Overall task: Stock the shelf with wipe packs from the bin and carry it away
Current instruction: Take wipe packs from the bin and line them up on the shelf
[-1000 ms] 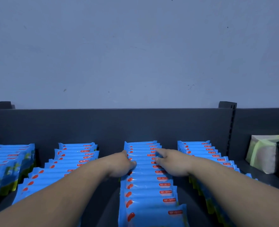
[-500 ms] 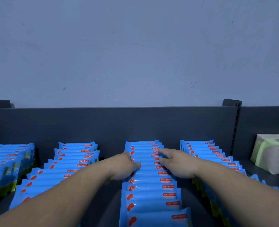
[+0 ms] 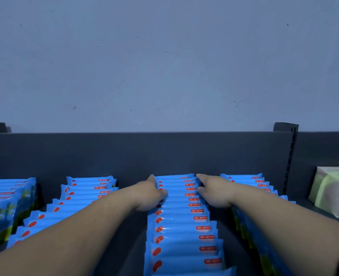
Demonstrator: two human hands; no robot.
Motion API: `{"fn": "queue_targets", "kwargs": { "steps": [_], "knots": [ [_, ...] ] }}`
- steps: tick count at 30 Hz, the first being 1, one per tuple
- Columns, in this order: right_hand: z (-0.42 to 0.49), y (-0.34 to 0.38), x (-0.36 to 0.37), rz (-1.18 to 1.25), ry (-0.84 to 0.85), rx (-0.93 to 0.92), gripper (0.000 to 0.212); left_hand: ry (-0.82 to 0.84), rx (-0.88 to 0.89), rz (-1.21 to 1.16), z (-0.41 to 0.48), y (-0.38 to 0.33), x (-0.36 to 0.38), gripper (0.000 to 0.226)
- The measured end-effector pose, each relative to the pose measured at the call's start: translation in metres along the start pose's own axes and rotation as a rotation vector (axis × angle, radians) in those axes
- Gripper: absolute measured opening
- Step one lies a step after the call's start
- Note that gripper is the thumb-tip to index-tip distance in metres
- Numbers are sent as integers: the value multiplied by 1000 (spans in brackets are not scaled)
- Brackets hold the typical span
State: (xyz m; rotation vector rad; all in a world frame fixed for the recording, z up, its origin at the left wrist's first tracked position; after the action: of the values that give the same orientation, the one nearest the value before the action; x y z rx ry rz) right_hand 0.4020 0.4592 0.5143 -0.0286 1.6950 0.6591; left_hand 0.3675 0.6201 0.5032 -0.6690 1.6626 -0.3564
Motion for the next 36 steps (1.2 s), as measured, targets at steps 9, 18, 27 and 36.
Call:
{"fn": "queue_targets", "kwargs": {
  "steps": [9, 18, 27, 36],
  "knots": [
    [18, -5, 13, 9, 39, -12, 25, 23, -39, 27, 26, 4, 10, 31],
    [26, -2, 1, -95, -22, -86, 48, -50, 77, 348, 31, -15, 6, 72],
    [33, -5, 16, -239, 62, -167, 56, 44, 120, 601, 40, -16, 23, 66],
    [33, -3, 17, -250, 78, -149, 57, 36, 94, 687, 39, -14, 24, 67]
  ]
}}
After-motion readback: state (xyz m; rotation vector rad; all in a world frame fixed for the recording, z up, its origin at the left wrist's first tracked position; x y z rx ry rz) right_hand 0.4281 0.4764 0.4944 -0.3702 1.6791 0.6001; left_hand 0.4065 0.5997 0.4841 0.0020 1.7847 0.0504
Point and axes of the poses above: each hand's wrist, its own z-axis towards the middle knuckle, its own x-axis out of the palm, y = z × x, the point moved 9 cm from there along z, towards the middle knuckle, and after that the axes turned 5 degrees about -x, right-handed, at the moved point
